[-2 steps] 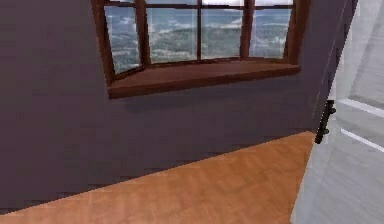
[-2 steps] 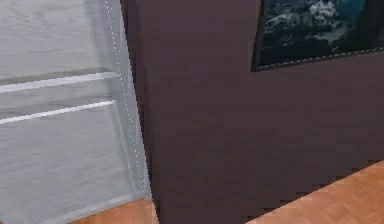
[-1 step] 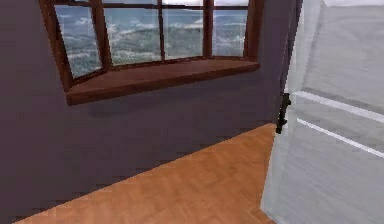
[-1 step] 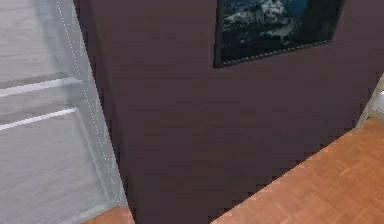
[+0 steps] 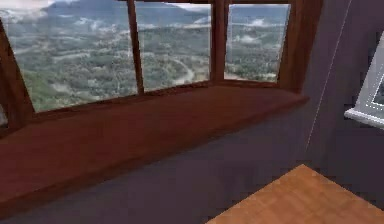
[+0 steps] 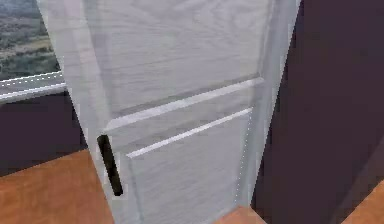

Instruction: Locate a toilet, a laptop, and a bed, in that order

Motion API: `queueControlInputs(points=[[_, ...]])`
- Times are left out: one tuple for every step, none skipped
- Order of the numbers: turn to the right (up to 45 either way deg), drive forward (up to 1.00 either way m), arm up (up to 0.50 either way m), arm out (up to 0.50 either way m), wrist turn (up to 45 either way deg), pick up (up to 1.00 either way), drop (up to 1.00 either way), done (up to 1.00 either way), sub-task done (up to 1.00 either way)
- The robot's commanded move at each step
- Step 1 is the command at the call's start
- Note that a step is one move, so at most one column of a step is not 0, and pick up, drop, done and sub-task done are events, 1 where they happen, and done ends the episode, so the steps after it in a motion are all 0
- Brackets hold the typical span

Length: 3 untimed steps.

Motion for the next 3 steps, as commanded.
queueControlInputs(points=[[39.0, 0.00, 0.00, 0.00, 0.0, 0.00, 0.00, 0.00, 0.00], [0.0, 0.45, 0.00, 0.00, 0.0, 0.00, 0.00, 0.00, 0.00], [12.0, 0.00, 0.00, 0.00, 0.0, 0.00, 0.00, 0.00, 0.00]])
